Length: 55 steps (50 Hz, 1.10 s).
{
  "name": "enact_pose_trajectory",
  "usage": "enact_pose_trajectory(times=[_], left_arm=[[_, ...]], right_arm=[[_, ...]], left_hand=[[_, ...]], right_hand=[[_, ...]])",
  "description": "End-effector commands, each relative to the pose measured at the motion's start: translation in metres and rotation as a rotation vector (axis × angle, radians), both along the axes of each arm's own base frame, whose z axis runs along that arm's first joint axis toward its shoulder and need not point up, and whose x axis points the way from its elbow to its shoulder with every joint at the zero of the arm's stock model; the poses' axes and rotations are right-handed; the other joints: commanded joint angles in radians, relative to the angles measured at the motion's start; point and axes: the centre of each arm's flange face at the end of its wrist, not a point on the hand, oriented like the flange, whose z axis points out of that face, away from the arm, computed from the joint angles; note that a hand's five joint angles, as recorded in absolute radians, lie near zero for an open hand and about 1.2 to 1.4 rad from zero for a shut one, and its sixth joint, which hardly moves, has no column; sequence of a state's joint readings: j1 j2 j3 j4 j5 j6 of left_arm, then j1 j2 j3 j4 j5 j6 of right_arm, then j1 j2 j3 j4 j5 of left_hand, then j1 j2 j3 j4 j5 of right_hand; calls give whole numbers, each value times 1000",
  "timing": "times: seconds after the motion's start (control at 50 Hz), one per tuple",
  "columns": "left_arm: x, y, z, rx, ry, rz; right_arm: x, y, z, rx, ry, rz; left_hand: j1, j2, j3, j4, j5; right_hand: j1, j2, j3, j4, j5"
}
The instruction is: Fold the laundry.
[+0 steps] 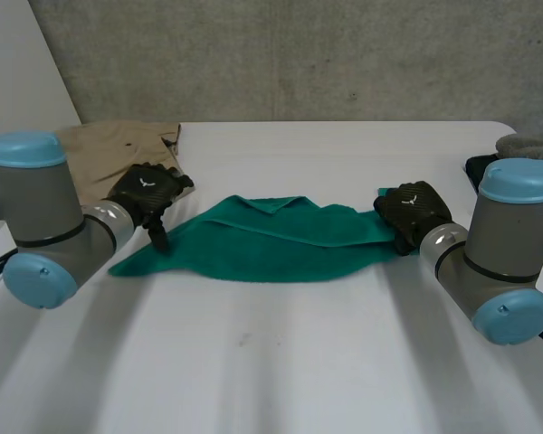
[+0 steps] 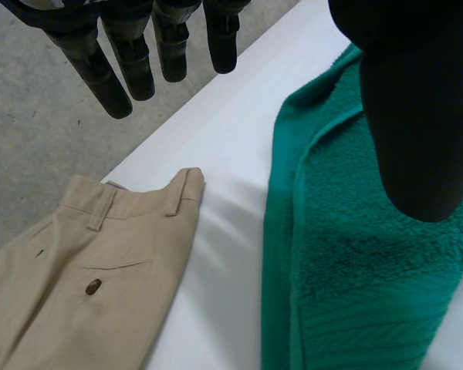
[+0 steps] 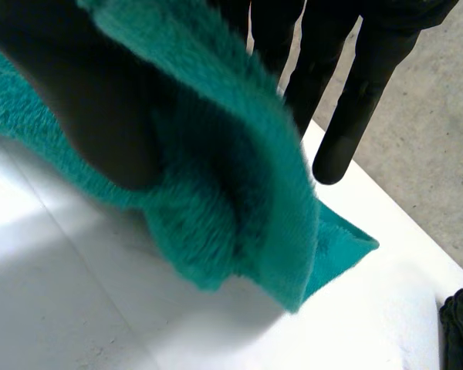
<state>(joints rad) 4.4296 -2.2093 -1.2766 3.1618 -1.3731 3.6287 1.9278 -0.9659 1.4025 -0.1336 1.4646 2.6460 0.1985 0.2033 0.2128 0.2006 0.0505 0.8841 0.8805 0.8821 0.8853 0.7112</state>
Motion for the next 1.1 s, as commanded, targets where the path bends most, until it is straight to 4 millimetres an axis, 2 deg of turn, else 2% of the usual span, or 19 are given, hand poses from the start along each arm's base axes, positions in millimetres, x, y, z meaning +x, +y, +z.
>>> enact_pose_trajectory(times=[0.02,0.12,0.3,0.42,0.46,0.58,0.64,0.66,0.72,0.74,0.76,0.78,0.84,0.86,1.02,1.06,1.08,1.1], left_arm=[[-2,0,-5,-1,-16,8],[-1,-1,-4,-2,-13,16],[1,-3,-3,-4,-10,23],[2,-3,-2,-5,-9,24],[3,-4,-1,-6,-8,29],[7,-6,5,-19,-2,52],[10,-8,9,-24,11,73],[10,-8,9,-24,18,79],[9,-9,10,-11,49,99],[9,-10,10,-2,68,114],[8,-10,9,7,76,117],[6,-8,7,30,90,123],[2,-3,4,70,97,116],[-1,1,1,103,96,111],[-11,18,-9,214,61,95],[-12,19,-12,228,50,99],[-12,19,-12,229,47,99],[-12,21,-14,239,35,104]], right_arm=[[4,4,1,-15,19,0],[11,14,7,-60,44,28],[30,33,5,-194,138,98],[39,26,-6,-282,173,102],[42,19,-8,-312,187,98],[40,18,5,-348,201,59],[45,27,45,-418,129,62],[47,34,68,-455,83,65],[49,46,106,-502,-10,70],[48,54,130,-525,-80,71],[47,57,142,-537,-111,71],[46,65,165,-552,-175,75],[44,77,195,-558,-258,88],[42,82,211,-557,-303,97],[37,108,273,-575,-450,137],[37,112,278,-582,-455,141],[37,114,280,-586,-457,143],[35,115,283,-592,-456,136]], left_hand=[[-24,-29,-38,-26,-50],[-24,-29,-38,-26,-50],[-24,-29,-38,-26,-50],[-24,-29,-38,-26,-50],[-24,-29,-38,-26,-50],[-24,-29,-38,-26,-50],[-24,-29,-38,-26,-50],[-24,-29,-38,-26,-50],[-24,-29,-38,-26,-50],[-24,-29,-38,-26,-50],[-24,-29,-38,-26,-50],[-24,-29,-38,-26,-50],[-24,-29,-38,-26,-50],[-24,-29,-38,-26,-50],[-24,-29,-38,-26,-50],[-24,-29,-38,-26,-50],[31,27,17,29,5],[402,397,387,400,375]], right_hand=[[-81,-77,-79,-82,-83],[-187,-183,-185,-188,-188],[-172,-169,-170,-174,-174],[238,242,240,237,236],[510,514,512,509,509],[512,516,514,511,510],[512,516,514,511,510],[512,516,514,511,510],[512,516,514,511,510],[512,516,514,511,510],[512,516,514,511,510],[512,516,514,511,510],[512,516,514,511,510],[512,516,514,511,510],[512,516,514,511,510],[512,516,514,511,510],[512,516,514,511,510],[512,516,514,511,510]])
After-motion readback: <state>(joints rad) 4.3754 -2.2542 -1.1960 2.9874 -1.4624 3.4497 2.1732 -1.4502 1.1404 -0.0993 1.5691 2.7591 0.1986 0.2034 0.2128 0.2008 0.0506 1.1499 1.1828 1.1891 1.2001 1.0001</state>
